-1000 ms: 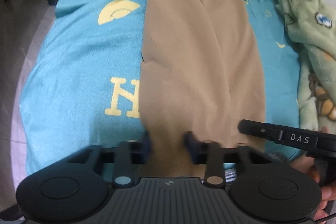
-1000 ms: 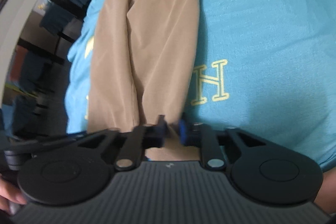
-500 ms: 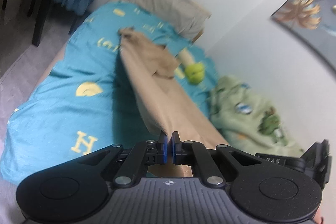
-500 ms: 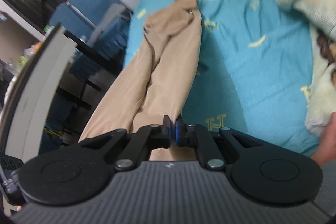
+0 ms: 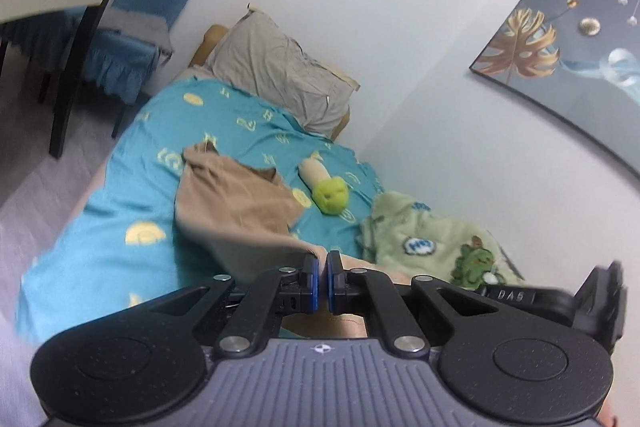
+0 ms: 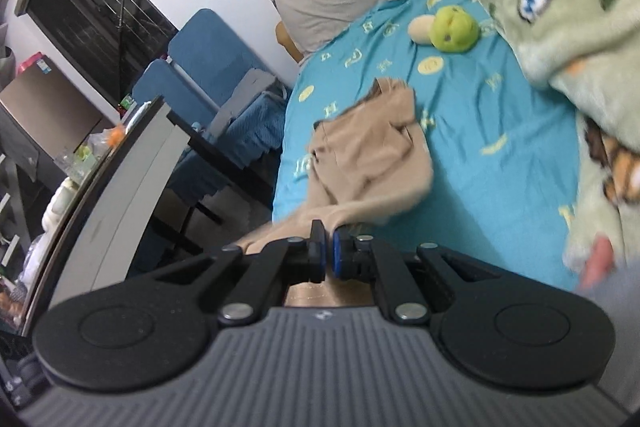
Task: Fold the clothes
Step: 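Grasp the hem end with both grippers and fold it toward the collar, then release the folded hem with both grippers and withdraw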
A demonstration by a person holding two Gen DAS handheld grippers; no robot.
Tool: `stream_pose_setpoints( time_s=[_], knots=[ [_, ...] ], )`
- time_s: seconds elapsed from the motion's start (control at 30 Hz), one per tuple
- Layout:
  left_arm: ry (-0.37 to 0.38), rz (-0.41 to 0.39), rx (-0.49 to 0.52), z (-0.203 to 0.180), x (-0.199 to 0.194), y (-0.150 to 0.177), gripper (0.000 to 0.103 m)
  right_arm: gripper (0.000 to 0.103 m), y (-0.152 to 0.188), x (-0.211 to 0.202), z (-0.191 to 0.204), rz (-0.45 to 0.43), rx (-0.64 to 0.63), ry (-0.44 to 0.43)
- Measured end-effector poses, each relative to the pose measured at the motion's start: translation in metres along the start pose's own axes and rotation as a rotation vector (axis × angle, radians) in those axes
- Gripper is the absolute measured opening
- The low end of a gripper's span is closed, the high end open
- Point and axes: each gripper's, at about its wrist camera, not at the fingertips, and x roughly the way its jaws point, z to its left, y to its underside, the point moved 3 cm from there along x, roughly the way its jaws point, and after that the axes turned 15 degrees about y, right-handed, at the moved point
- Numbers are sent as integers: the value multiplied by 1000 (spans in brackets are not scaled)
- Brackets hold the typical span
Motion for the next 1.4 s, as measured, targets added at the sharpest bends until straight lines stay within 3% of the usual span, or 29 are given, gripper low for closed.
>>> stream_pose_setpoints(
  time_s=[0.33,0.67,0.83,1.0,1.03,1.17,1.4],
  knots=[
    [-146,19,131,73,134,-59,5,7,-66,127,30,11,-79,74],
    [-267,156,168,192,264,-39,6,8,-66,278,19,51,-190,196],
    [-307,262,197,231,294,-10,9,8,-41,327,3,107,-248,273],
    [-343,282,277,233,298,1,14,9,-37,329,14,86,-310,311],
    [-345,271,274,230,295,-1,19,9,-38,326,15,85,-313,311],
    [-346,205,287,209,273,-12,57,10,-48,300,20,48,-305,284],
    [-341,64,419,142,209,-15,80,10,-56,223,25,-99,-293,247]
  ],
)
